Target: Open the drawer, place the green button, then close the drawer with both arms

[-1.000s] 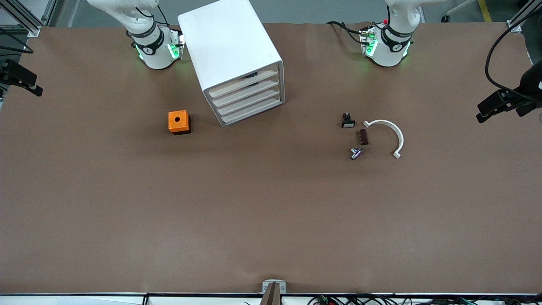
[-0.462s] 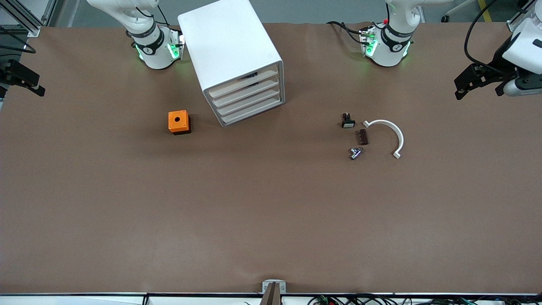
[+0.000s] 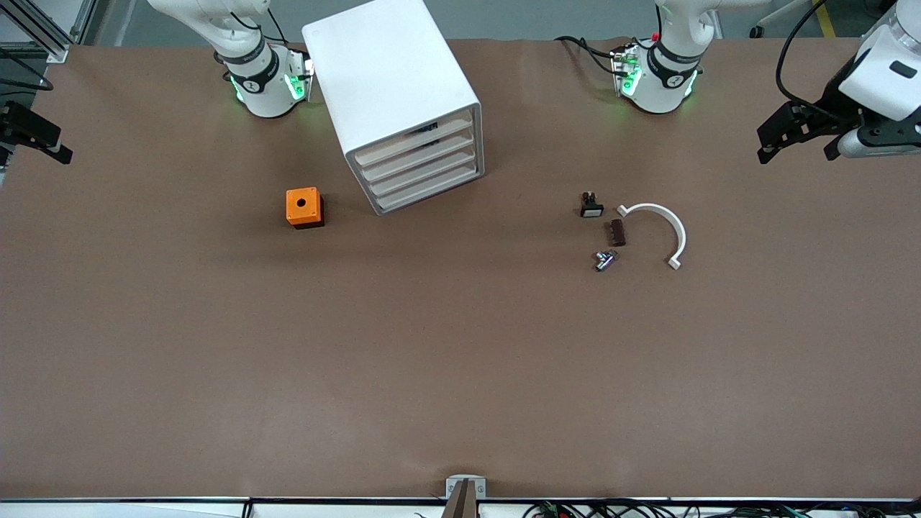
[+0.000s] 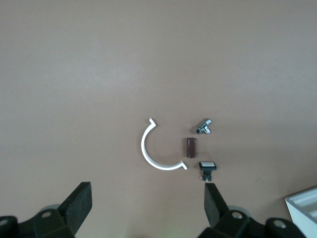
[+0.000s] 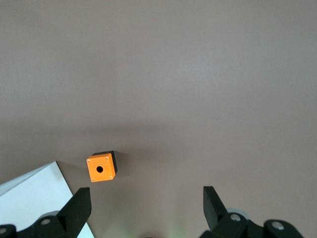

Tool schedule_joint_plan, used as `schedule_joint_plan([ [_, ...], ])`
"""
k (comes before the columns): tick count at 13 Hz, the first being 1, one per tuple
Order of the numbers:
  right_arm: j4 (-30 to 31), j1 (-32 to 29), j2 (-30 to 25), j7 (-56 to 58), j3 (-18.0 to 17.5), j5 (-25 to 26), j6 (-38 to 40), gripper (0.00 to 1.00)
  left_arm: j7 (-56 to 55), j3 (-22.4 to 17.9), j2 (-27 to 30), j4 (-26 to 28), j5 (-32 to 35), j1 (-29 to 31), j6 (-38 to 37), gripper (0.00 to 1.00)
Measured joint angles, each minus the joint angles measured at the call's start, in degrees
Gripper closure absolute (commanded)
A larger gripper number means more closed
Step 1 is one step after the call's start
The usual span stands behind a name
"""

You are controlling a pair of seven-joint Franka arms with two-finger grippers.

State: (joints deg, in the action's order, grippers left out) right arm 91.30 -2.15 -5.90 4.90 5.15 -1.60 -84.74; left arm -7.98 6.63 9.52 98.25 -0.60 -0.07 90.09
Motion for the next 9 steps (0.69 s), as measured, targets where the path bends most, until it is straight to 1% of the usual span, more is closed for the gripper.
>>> schedule_joint_plan([
  [5, 0.00, 0.01, -0.02, -0.57, -0.01, 0.12, -0.13, 0.00, 1.01, -0.06, 0.00, -0.03, -0.19, 0.09, -2.65, 0.00],
  [9, 0.00, 0.01, -0.03, 1.22, -0.01, 0.65, -0.51, 0.00, 1.18, -0.09, 0.00, -0.45, 0.88, 0.11, -2.81, 0.00],
])
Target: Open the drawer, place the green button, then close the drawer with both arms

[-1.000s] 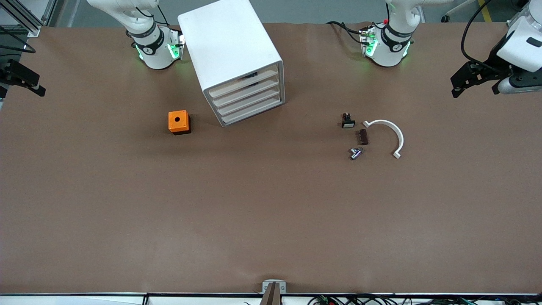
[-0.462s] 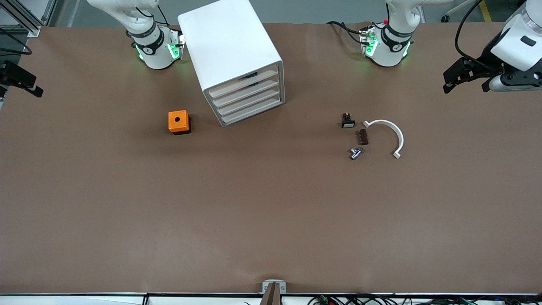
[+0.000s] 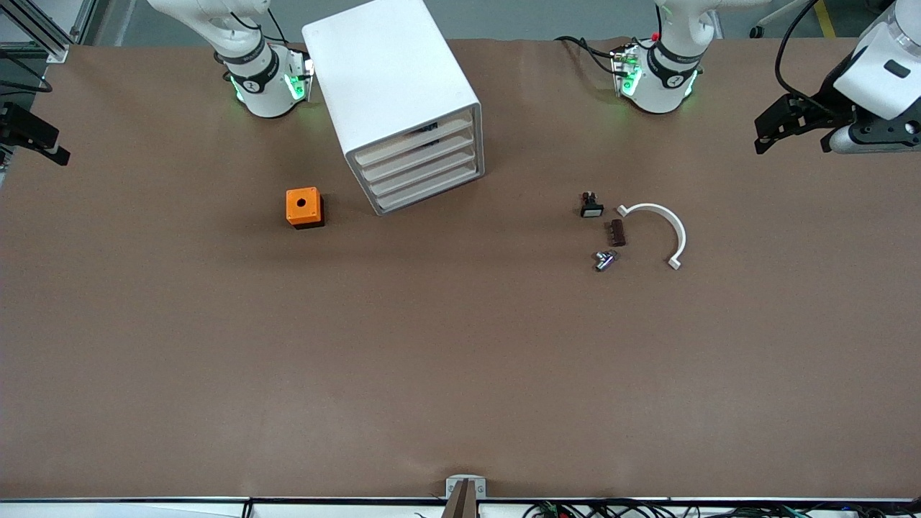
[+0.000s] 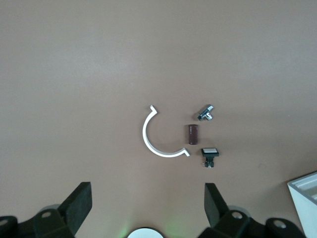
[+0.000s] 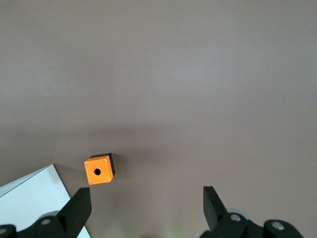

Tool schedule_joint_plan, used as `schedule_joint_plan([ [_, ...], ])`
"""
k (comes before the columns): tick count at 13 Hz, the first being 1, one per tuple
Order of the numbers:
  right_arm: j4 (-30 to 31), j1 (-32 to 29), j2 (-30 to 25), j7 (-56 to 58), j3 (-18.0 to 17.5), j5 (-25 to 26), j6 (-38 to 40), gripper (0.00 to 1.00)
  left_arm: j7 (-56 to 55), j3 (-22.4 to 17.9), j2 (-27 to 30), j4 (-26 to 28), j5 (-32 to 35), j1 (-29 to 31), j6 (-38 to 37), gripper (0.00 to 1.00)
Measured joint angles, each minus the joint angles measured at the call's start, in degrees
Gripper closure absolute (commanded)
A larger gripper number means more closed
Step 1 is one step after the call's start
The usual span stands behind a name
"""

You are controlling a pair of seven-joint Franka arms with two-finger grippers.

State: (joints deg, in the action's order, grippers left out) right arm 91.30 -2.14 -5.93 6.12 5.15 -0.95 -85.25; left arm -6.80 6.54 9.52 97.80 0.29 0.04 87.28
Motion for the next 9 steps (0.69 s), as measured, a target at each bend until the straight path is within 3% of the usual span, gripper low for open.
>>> schedule_joint_plan([
  [9, 0.00, 0.08, 0.00, 0.06, -0.15, 0.02, 0.00, 0.00, 0.00, -0.12, -0.93, -1.41, 0.80, 0.12, -0.02, 0.00],
])
